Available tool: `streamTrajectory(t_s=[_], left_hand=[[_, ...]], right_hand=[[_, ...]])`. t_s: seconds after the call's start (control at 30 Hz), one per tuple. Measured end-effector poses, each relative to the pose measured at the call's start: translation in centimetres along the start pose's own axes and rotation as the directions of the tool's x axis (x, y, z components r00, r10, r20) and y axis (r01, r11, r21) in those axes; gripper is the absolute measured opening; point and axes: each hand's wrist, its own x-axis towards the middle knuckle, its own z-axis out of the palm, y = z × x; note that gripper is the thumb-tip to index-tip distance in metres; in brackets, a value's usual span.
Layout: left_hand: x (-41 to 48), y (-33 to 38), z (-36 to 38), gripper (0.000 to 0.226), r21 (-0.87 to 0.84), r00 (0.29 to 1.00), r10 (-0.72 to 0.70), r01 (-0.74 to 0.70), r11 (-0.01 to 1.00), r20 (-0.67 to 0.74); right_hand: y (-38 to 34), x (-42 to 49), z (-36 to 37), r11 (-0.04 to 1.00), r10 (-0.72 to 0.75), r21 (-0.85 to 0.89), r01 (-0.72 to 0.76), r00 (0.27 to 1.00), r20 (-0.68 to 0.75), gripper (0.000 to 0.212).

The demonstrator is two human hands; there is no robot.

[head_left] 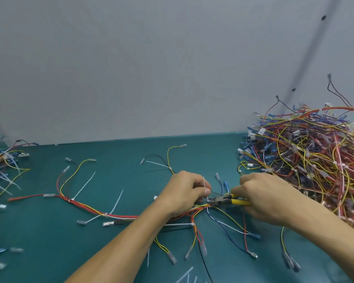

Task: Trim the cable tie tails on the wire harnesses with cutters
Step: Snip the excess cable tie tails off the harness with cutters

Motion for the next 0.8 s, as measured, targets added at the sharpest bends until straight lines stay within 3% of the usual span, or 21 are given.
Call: streamTrajectory(t_s=[0.47, 0.63, 0.8], left_hand=[[-0.2, 0.2, 0.2, 0.016, -0.098, 0.992, -0.071, 0.061, 0.993, -0.104], [-1.8, 1.3, -2.2, 0.020, -0.393, 0.960, -0.102, -0.008, 0.920, -0.259], [-5.8, 0.5, -4.4, 0.028, -0.593, 0.950, -0.162, -0.030, 0.805, -0.268]], right_hand=[[-0.4, 0.0, 0.2, 0.998, 0.022, -0.066, -0.021, 1.000, 0.015, 0.020], [-0.9, -0.7, -0.7, 0.993, 0.109, -0.033, -0.112, 0.992, -0.070, 0.023], [-3.0, -1.9, -3.2, 0.992, 0.109, -0.045, -0.121, 0.972, -0.208, 0.018]])
